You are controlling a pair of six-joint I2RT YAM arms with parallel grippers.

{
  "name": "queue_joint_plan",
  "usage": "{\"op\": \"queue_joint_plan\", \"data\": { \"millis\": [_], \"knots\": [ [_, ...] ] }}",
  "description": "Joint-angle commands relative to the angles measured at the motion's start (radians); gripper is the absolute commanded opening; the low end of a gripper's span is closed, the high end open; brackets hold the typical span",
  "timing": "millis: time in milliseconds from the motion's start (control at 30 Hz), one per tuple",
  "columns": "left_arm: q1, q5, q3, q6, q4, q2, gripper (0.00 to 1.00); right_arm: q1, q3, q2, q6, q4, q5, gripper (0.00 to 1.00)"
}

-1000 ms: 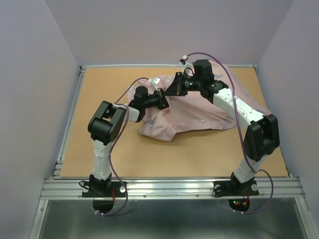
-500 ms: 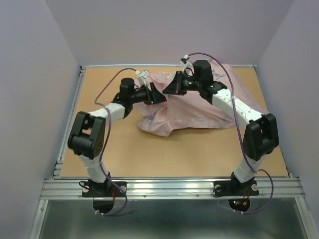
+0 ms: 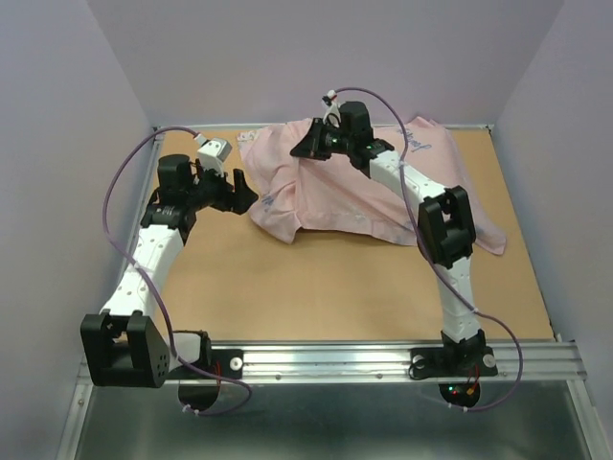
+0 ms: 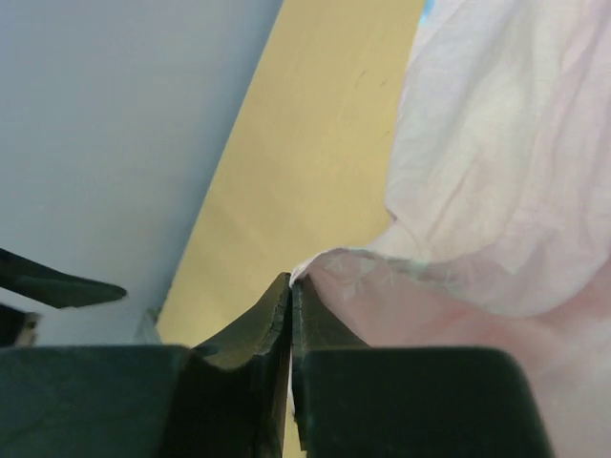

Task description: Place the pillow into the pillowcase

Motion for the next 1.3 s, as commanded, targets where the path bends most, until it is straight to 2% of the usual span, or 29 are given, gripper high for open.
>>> {"op": "queue_joint_plan", "data": {
  "millis": [0,33,67,100,133,167,200,267,300,333,400,467,567,633,767,833,900,1033,1067,1167,1200,1267],
  "knots": [
    [-0.014,-0.116,-0.023,0.251,-0.096,-0.090,0.92,0.049,0.160,0.035,-0.194,0.093,0.032,0.09],
    [-0.022,-0.128,-0.026,0.288,-0.118,-0.087,0.92,0.046,0.146,0.018,-0.223,0.081,0.046,0.41],
    [-0.031,-0.147,-0.030,0.373,-0.158,-0.085,0.92,0.029,0.134,-0.002,-0.265,0.063,0.054,0.59],
    [-0.069,-0.211,-0.058,0.410,-0.166,-0.087,0.99,0.014,0.078,-0.072,-0.349,-0.020,0.066,0.86],
    [-0.092,-0.260,-0.078,0.447,-0.169,-0.096,0.99,-0.001,0.034,-0.118,-0.389,-0.049,0.078,0.98],
    [-0.117,-0.338,-0.126,0.499,-0.157,-0.104,0.99,-0.036,-0.086,-0.169,-0.471,-0.098,0.098,1.00],
    [-0.181,-0.386,-0.154,0.513,-0.143,-0.110,0.99,-0.055,-0.146,-0.294,-0.521,-0.123,0.110,1.00],
    [-0.264,-0.514,-0.209,0.504,-0.065,-0.121,0.99,-0.086,-0.280,-0.428,-0.622,-0.177,0.172,1.00],
    [-0.304,-0.582,-0.245,0.504,-0.051,-0.117,0.99,-0.087,-0.334,-0.486,-0.749,-0.244,0.213,1.00],
    [-0.373,-0.610,-0.260,0.492,-0.013,-0.104,0.99,-0.090,-0.451,-0.602,-0.800,-0.272,0.308,1.00],
    [-0.430,-0.677,-0.291,0.469,0.034,-0.093,0.99,-0.097,-0.561,-0.700,-0.916,-0.336,0.456,1.00],
    [-0.516,-0.729,-0.303,0.438,0.089,-0.065,0.99,-0.121,-0.702,-0.822,-0.977,-0.370,0.541,1.00],
    [-0.624,-0.918,-0.299,0.377,0.184,0.036,0.99,-0.176,-0.840,-0.943,-1.063,-0.431,0.667,1.00],
    [-0.657,-0.964,-0.279,0.348,0.206,0.132,0.99,-0.210,-0.906,-0.993,-1.139,-0.435,0.725,1.00],
    [-0.668,-1.001,-0.253,0.296,0.288,0.261,0.99,-0.377,-1.044,-1.091,-1.319,-0.435,0.721,1.00],
    [-0.669,-1.100,-0.212,0.271,0.282,0.354,0.99,-0.498,-1.112,-1.102,-1.430,-0.415,0.674,1.00],
    [-0.663,-1.200,-0.173,0.268,0.275,0.396,0.94,-0.563,-1.162,-1.084,-1.526,-0.358,0.631,1.00],
    [-0.608,-1.195,-0.173,0.292,0.290,0.349,0.75,-0.649,-1.250,-1.021,-1.636,-0.182,0.614,1.00],
    [-0.594,-1.172,-0.170,0.299,0.284,0.337,0.63,-0.660,-1.261,-0.999,-1.652,-0.116,0.621,1.00],
    [-0.524,-1.170,-0.159,0.332,0.272,0.308,0.37,-0.687,-1.284,-0.897,-1.647,-0.015,0.647,1.00],
    [-0.498,-1.150,-0.155,0.342,0.267,0.300,0.15,-0.693,-1.279,-0.861,-1.618,0.056,0.675,1.00],
    [-0.430,-1.119,-0.147,0.368,0.252,0.280,0.00,-0.719,-1.236,-0.756,-1.585,0.116,0.704,1.00]
  ]
}}
